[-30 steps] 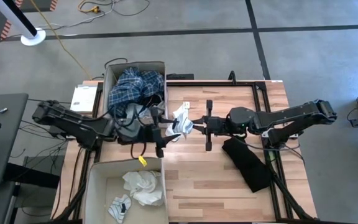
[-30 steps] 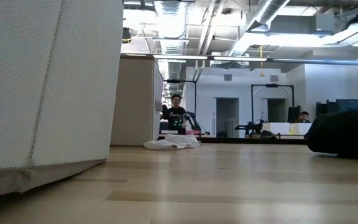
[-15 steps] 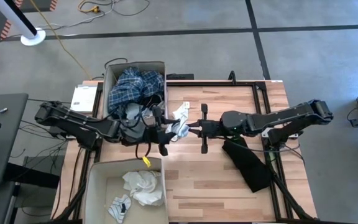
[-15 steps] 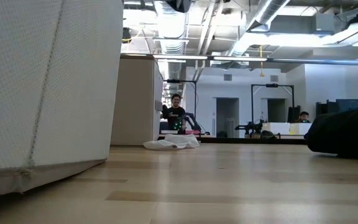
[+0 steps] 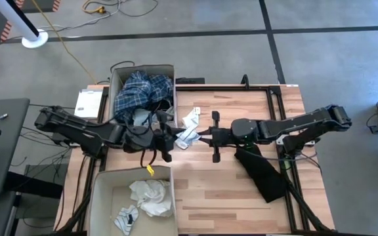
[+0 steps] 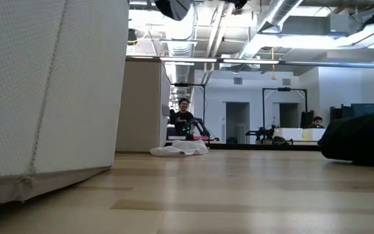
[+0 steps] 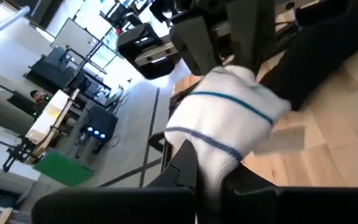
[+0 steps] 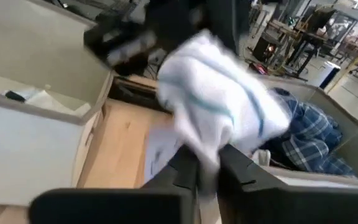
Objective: Sort clothes
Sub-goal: Put the white striped sock into the bottom light brown laundry organizer
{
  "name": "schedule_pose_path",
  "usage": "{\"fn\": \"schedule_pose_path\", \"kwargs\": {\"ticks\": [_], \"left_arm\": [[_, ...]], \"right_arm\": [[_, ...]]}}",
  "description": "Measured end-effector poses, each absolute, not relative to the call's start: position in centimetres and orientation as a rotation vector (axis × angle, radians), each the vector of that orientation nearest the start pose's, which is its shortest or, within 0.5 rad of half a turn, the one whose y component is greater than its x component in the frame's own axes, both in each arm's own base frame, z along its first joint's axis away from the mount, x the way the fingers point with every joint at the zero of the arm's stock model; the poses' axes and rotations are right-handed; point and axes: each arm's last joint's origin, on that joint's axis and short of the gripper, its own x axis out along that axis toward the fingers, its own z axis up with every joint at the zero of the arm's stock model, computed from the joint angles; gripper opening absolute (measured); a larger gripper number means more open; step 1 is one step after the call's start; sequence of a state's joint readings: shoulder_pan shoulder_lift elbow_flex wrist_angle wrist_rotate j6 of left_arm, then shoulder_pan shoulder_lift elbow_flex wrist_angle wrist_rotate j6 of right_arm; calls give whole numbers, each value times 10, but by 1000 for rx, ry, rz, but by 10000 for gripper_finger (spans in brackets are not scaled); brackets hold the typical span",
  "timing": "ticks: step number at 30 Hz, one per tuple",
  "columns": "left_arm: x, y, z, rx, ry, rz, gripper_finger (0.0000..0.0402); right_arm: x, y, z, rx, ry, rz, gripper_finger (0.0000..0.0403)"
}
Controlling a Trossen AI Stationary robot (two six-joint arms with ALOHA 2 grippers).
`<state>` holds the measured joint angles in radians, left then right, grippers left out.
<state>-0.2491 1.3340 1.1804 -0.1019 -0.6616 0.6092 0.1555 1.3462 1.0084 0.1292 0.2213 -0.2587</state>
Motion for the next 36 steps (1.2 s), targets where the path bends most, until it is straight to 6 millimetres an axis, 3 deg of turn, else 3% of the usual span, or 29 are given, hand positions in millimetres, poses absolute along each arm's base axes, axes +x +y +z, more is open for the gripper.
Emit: {"fn": "schedule_pose_path", "kwargs": {"ticks": [9, 14, 20, 36], "left_arm": [[259, -37, 390, 730, 440, 489, 2], [237, -9, 396, 736, 550, 613, 2], [213, 30, 393, 638, 678, 703, 2], [172, 111, 369, 167, 885, 628, 2]], "right_arm": [[302, 41, 310, -311, 281, -38, 183], [301, 41, 307, -290, 305, -42, 245], [299, 40, 301, -239, 371, -46, 254], [297, 39, 296, -181, 430, -59, 254]]}}
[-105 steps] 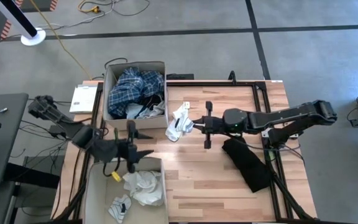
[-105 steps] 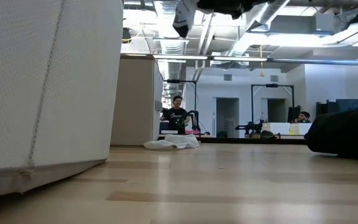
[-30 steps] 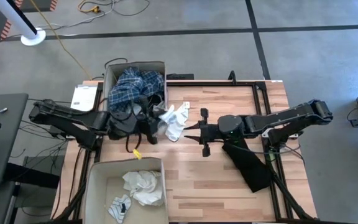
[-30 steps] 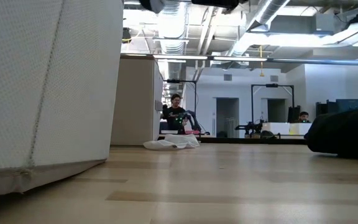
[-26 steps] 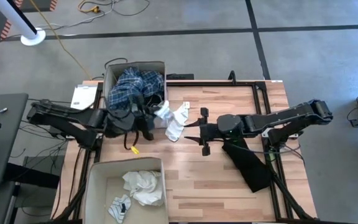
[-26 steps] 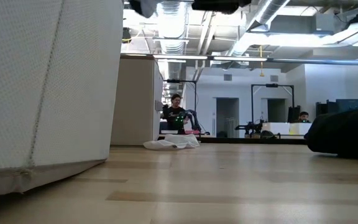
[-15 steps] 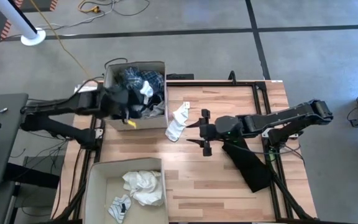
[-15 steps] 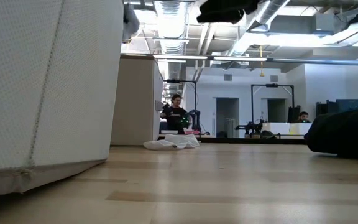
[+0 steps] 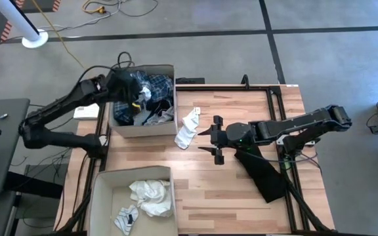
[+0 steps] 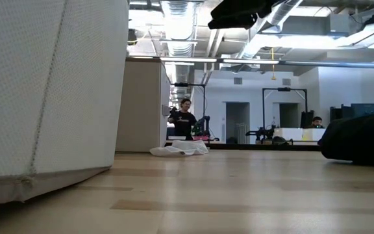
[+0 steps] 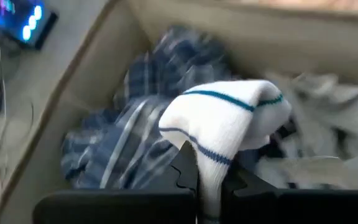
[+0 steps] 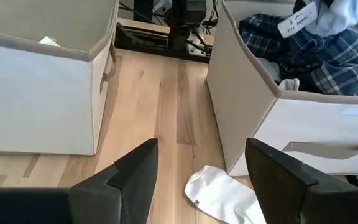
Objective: Sort clothes
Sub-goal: Put the white striped sock into the bottom light brown laundry organizer
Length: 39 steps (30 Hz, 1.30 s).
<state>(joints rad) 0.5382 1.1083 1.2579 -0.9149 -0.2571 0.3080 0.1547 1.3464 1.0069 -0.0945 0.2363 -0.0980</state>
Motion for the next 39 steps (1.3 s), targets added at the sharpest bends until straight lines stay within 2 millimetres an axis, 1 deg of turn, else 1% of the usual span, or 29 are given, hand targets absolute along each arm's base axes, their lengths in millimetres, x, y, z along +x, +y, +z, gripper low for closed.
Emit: {"fn": "schedule_pose_path", "kwargs": {"ticks": [2, 6, 10, 13, 17, 20, 23, 28, 30, 32, 35, 39], "left_arm": [[167, 120, 365, 124, 926, 636, 2], [162, 139, 351, 1, 1009, 584, 2], [164, 156, 334, -113, 1085, 527, 2], [165, 164, 323, -186, 1138, 485, 2], [167, 170, 312, -252, 1195, 431, 2], [167, 169, 312, -259, 1195, 426, 2], [166, 167, 314, -265, 1183, 414, 8], [161, 162, 320, -242, 1167, 409, 53], [162, 158, 322, -201, 1170, 388, 59], [161, 155, 326, -158, 1160, 406, 48], [159, 149, 334, -92, 1124, 408, 10], [152, 132, 348, -20, 1064, 389, 4]], "right_arm": [[297, 39, 296, -173, 429, -62, 254], [297, 39, 296, -167, 429, -64, 254], [297, 40, 296, -159, 425, -64, 254], [297, 40, 296, -149, 425, -67, 254], [296, 40, 295, -137, 435, -69, 254], [296, 40, 295, -137, 437, -69, 254], [299, 40, 290, -140, 455, -68, 254], [309, 40, 270, -153, 539, -72, 254], [314, 39, 262, -156, 559, -73, 254], [318, 38, 256, -162, 581, -77, 254], [322, 35, 250, -160, 596, -86, 254], [322, 33, 251, -157, 590, -94, 254]]}}
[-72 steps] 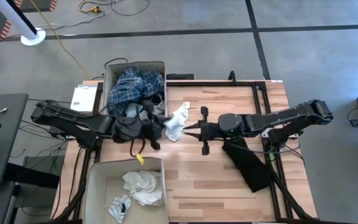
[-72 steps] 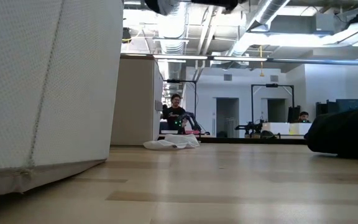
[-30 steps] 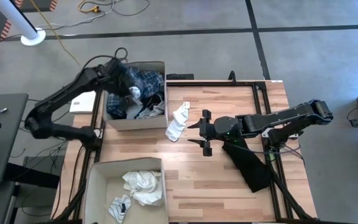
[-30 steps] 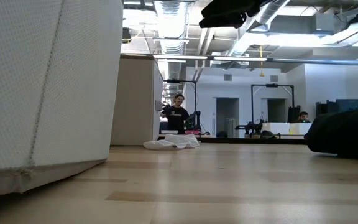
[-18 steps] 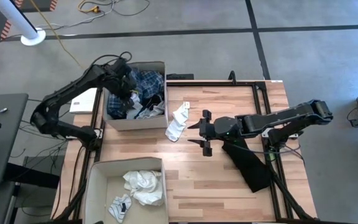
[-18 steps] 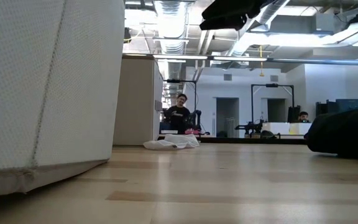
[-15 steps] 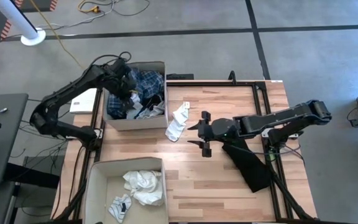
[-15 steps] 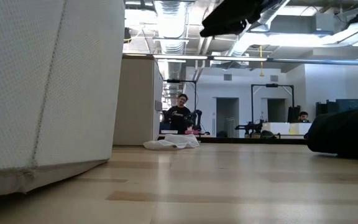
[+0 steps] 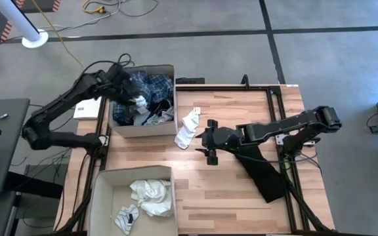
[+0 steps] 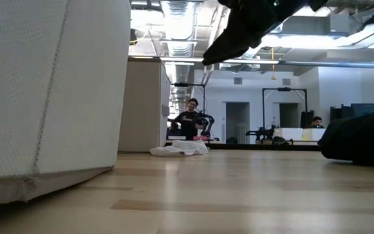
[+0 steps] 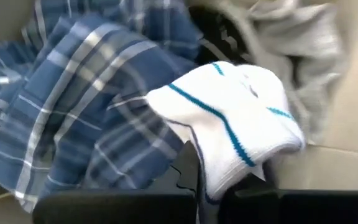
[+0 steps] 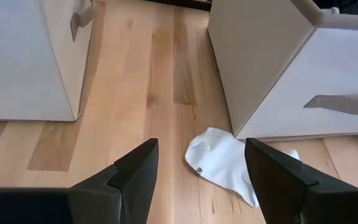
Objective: Sort clothes
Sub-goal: Put the white striped sock into the bottom light brown laundry organizer
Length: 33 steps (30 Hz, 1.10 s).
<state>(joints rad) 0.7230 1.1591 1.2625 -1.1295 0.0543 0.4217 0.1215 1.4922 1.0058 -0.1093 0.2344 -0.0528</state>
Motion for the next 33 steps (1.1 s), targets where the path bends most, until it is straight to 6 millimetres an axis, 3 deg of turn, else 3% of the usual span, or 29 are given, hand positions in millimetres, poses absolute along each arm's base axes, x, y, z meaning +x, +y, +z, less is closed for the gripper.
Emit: {"fn": "schedule_pose_path", "kwargs": {"ticks": [7, 13, 19, 24, 28, 33], "left_arm": [[126, 85, 376, 3, 860, 280, 2], [101, 38, 393, -55, 652, -36, 2], [90, 10, 399, -118, 595, -276, 2], [98, -4, 386, -159, 645, -412, 2], [119, -18, 369, -128, 652, -517, 2], [143, -43, 355, -17, 728, -563, 2]], "right_arm": [[321, 26, 253, -168, 593, -107, 254], [323, 5, 248, -157, 623, -168, 254], [330, -20, 235, -114, 661, -178, 254], [339, -39, 207, -80, 751, -184, 254], [346, -50, 184, -62, 801, -197, 254], [351, -61, 171, -62, 814, -211, 254]]}}
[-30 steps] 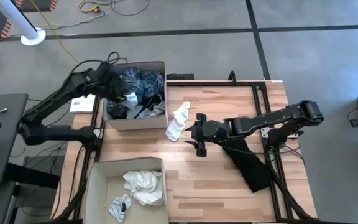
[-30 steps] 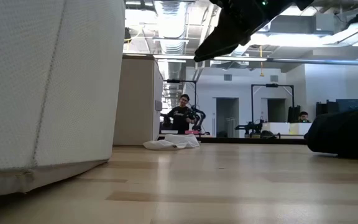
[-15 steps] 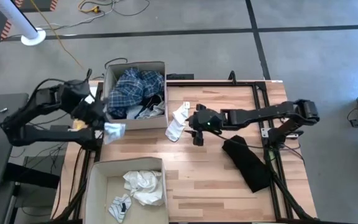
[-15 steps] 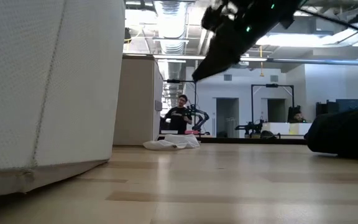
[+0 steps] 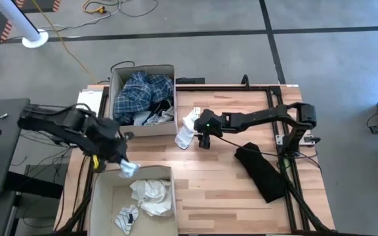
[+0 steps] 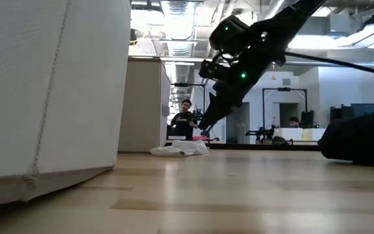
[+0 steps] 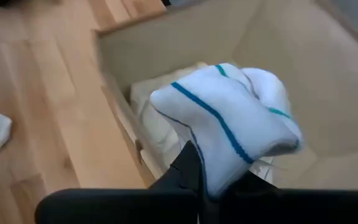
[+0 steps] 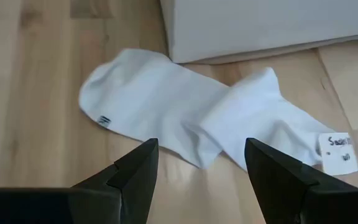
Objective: Sort clothes
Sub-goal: Put the white striped sock into the bottom light brown laundry organizer
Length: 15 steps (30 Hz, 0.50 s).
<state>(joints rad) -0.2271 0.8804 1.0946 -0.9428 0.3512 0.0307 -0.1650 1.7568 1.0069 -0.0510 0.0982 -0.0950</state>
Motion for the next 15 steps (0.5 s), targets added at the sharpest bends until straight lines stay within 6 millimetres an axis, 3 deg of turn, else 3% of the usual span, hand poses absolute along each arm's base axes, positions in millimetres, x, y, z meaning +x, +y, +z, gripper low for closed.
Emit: {"fn": "schedule_pose_path", "kwargs": {"ticks": [6, 15], "left_arm": [[168, -79, 341, 70, 788, -610, 2], [183, -122, 330, 124, 858, -577, 5]], "right_arm": [[350, -72, 174, -82, 785, -227, 254], [350, -88, 176, -69, 750, -244, 254]]}}
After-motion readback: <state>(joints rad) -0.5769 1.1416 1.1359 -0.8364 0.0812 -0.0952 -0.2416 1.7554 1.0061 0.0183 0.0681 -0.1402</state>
